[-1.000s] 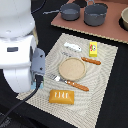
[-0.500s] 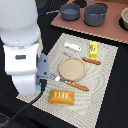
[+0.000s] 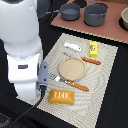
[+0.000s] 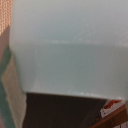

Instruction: Interact with the objects in diverse but meaningful ways.

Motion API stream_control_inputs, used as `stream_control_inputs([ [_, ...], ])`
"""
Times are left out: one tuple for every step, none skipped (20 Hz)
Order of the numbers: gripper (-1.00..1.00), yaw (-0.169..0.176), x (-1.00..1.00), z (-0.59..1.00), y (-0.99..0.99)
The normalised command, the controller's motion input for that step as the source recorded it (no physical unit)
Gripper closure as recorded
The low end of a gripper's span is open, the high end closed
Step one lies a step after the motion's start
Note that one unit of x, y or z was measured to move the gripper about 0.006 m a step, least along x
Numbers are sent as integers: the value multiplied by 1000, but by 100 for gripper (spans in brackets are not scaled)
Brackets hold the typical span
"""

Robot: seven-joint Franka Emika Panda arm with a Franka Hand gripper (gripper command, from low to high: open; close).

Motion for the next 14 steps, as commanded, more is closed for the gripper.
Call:
stream_control_inputs([
  [100, 35, 34, -191, -149],
  [100, 36, 69, -163, -120],
  [100, 38, 89, -163, -134],
  [100, 38, 100, -169, -146],
  [100, 38, 91, -200, -169],
  [100, 38, 109, -194, -169],
  [100, 34, 114, -200, -149],
  [100, 34, 111, -194, -154],
  [100, 33, 129, -177, -137],
  [100, 31, 149, -131, -117],
  [100, 30, 157, -54, -120],
  [100, 26, 160, 0, -103],
  [100, 6, 157, 246, 0],
  [100, 0, 246, 389, 34],
])
